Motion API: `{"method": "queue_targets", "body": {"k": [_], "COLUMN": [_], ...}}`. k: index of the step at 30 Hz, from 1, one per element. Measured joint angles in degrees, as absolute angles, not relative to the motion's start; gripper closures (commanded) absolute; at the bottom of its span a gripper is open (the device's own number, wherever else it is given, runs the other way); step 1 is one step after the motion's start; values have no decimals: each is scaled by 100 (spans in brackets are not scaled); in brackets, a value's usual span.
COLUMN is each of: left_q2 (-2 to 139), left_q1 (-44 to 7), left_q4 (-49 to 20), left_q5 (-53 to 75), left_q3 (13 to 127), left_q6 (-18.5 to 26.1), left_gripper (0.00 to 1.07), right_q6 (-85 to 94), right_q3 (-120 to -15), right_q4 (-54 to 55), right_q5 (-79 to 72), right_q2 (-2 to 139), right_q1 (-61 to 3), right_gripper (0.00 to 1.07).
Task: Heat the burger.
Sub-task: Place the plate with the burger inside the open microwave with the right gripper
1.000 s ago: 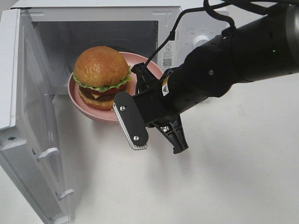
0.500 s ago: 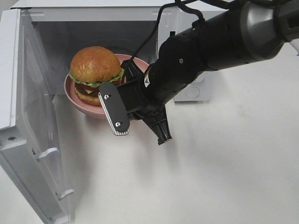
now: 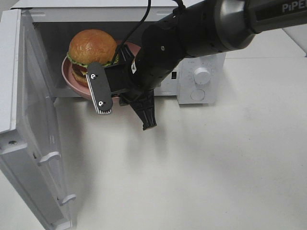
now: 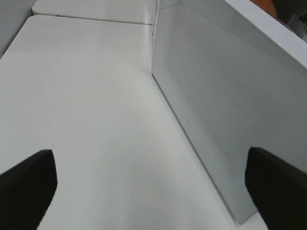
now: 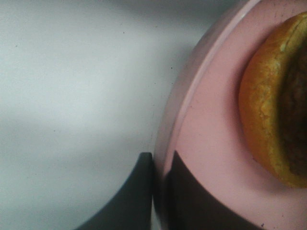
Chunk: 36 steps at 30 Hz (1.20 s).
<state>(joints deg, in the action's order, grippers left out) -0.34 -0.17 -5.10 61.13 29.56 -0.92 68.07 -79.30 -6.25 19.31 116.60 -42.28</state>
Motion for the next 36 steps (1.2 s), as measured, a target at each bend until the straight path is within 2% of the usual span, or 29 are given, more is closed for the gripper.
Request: {"method": "queue_targets", "body": {"k": [13,36], "left_q2": [-34,-34], "left_q1": [-17,-17], "left_q4": [-510,-510], "left_q5": [6113,6113], "left_q3": [2956,2956], "left_q6": [-92,-92], "left_gripper": [7,7], "right_q6": [6022,5632], "right_q3": [-9024,-10267], "right_q4": [-934,-1346], "right_q5": [2527,3002], "right_q2": [12324,13098], "right_q1": [-4228,-4228], "right_gripper": [107,107]}}
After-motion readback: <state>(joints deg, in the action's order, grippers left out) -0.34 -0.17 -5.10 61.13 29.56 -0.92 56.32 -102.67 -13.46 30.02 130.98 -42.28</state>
